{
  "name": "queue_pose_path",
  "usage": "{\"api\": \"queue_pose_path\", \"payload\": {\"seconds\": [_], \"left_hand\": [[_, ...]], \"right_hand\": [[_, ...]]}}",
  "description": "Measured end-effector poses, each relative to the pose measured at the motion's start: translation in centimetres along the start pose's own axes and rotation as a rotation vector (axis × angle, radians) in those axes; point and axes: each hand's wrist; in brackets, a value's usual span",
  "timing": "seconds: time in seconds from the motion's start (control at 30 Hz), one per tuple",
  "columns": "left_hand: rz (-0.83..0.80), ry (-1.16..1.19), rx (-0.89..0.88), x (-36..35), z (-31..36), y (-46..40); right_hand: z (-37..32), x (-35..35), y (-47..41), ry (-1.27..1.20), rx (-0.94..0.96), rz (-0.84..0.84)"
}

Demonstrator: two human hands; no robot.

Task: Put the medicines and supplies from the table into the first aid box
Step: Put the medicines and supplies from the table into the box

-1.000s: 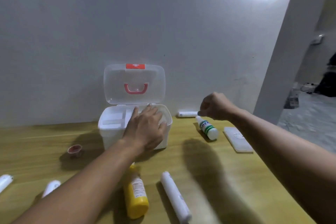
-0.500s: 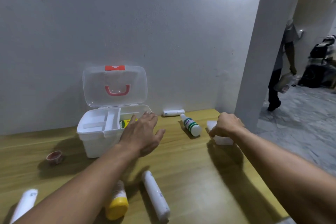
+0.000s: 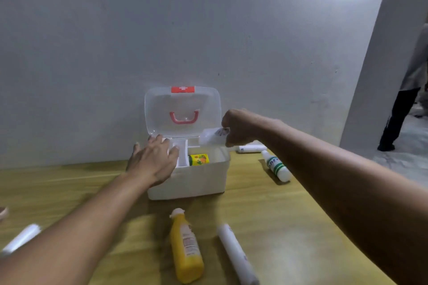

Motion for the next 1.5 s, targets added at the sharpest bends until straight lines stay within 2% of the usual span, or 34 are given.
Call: {"api": "queue_pose_path", "payload": {"seconds": [0.2,0.43,0.6,0.8,0.9,0.97,1.03,1.1,1.23,1.3,1.43,1.5], "left_hand": [[-0.077,-0.065,0.043,-0.9,-0.8,0.3],[-0.119,-0.101,0.037,-0.6,-0.7,0.3],[-0.107,-0.109,0.025,-0.8,-0.8,0.1],[-0.107,-0.12,0.014,-0.6,-0.8,0.2],[-0.019,-0.136,0.01,-0.3,-0.3,0.3],[0.06,-0.128,-0.041,-0.3,0.7,0.5],[0.073,-0.08,-0.146,-0.4,2.5,0.9],[0.019,-0.022,-0.247,-0.8,4.6,1.5],[-0.102,0.015,-0.368,-1.8,7.7,2.7],[-0.15,-0.021,-0.387,-2.3,8.3,2.9],[-0.164,-0.097,-0.375,-2.4,8.2,2.9],[-0.154,-0.089,-0.374,-2.3,8.2,3.1]], "right_hand": [[-3.1,-3.0,-2.9,0.128,0.122,-0.063],[-2.6,-6.3,-5.2,-0.006,0.157,-0.113],[-1.9,-7.7,-5.4,-0.12,0.077,0.082],[-1.2,-7.0,-4.6,-0.218,0.059,0.216],[0.6,-5.4,-3.6,-0.229,-0.006,0.416],[2.6,-4.5,-2.2,-0.21,-0.069,0.464],[5.0,-4.5,-0.6,-0.145,-0.132,0.376],[7.4,-5.3,1.0,-0.067,-0.218,0.215],[10.5,-8.1,4.1,-0.073,-0.338,-0.005],[10.9,-9.2,5.2,-0.118,-0.352,-0.042],[10.2,-9.3,6.2,-0.15,-0.379,-0.013],[9.2,-8.3,6.6,-0.139,-0.396,-0.094]]}}
Point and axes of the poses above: each hand's wrist, its own y-axis away from the middle knuckle, its own x-axis out of the back of the hand, z = x × y, and after that the axes turned 14 degrees about x, right-handed
